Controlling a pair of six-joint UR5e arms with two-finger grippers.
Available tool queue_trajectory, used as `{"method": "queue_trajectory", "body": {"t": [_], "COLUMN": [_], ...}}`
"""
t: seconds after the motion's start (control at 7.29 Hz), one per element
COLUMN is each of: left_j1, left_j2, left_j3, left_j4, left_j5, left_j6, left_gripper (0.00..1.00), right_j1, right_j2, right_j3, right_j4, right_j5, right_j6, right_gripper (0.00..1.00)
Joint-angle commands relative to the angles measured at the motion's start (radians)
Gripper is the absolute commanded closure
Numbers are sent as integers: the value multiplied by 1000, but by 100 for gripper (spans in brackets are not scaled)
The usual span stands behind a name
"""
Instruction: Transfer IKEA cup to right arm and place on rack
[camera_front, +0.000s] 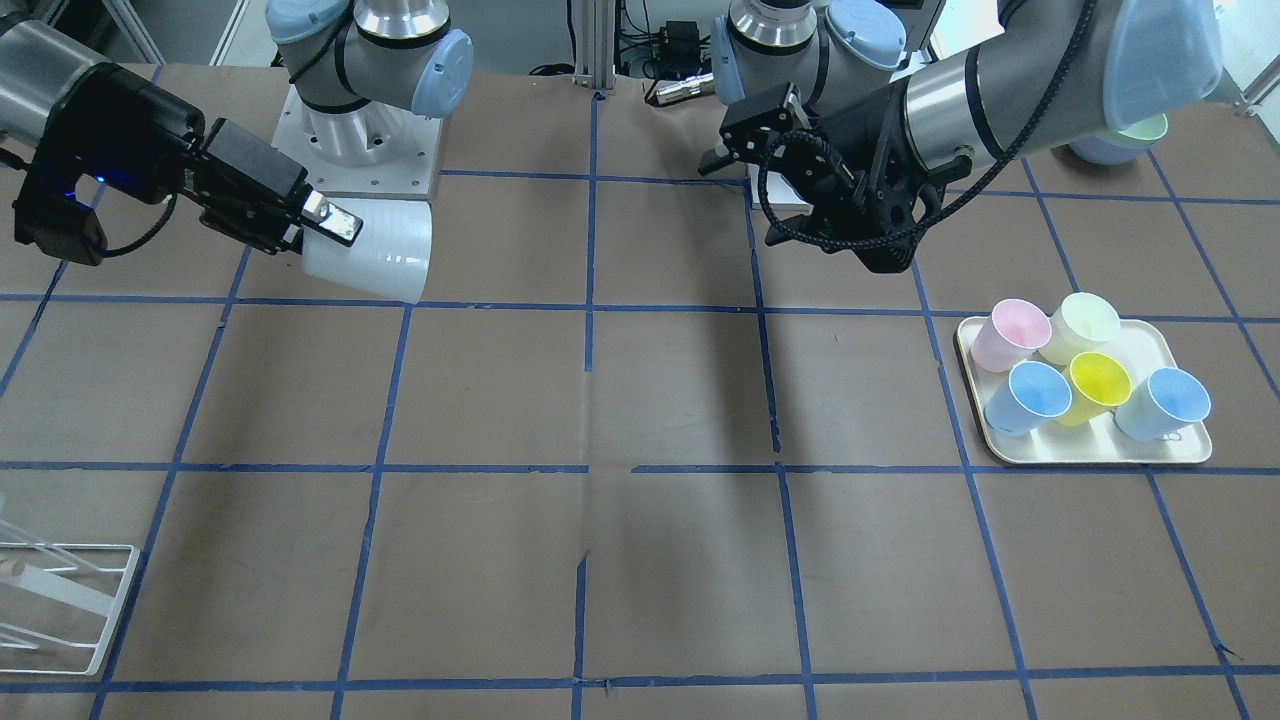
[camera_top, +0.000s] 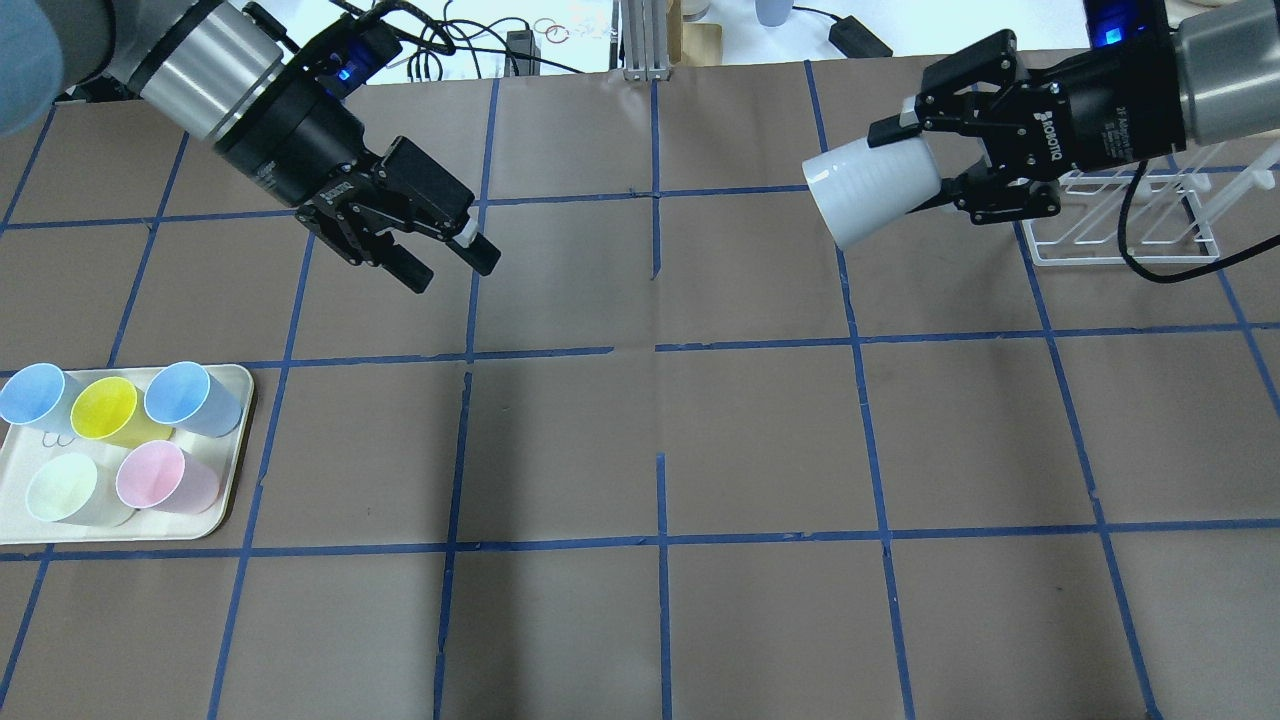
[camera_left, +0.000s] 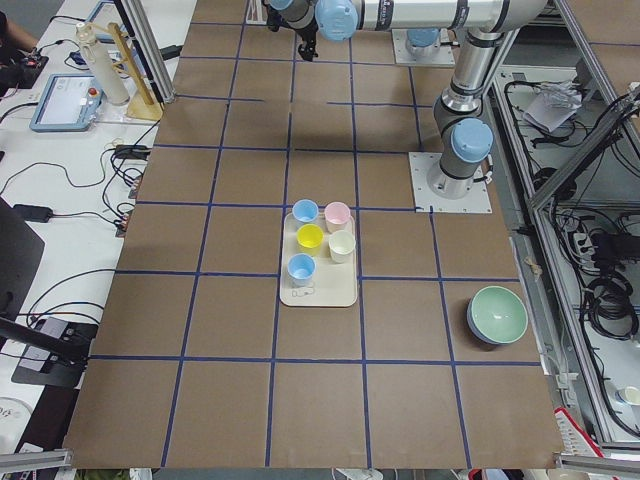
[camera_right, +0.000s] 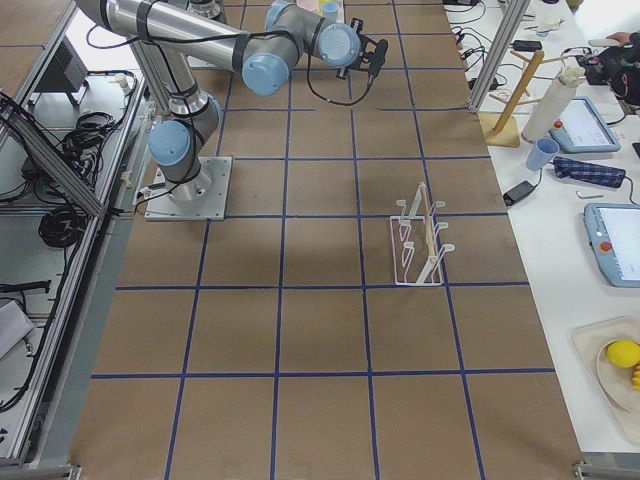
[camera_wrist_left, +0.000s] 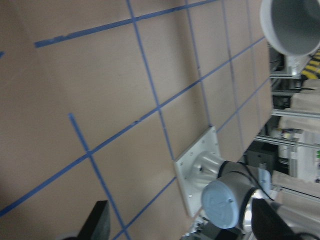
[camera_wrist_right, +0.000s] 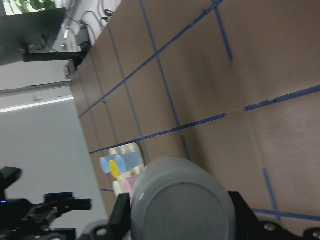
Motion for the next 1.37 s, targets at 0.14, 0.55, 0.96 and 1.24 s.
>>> {"method": "queue_trajectory", "body": {"t": [0.14, 0.55, 0.96, 1.24], "left_j1": [-56, -81, -118, -124], "left_j2": [21, 27, 33, 41], "left_j3": [-8, -9, -29, -49], "left_j4": [173, 338, 425, 449], "left_j5": [345, 387, 462, 453], "left_j6": [-390, -483, -490, -494], "left_gripper": [0, 0, 0, 0], "right_j1": [2, 2, -2, -36], "right_j2": [-6, 17, 152, 176], "right_j3": [-23, -16, -26, -29], "right_j4": [-170, -390, -622, -696], "right_j5": [-502, -617, -695, -718], "right_j6": [-307, -461, -509, -501], "right_gripper": [85, 88, 93, 92]}}
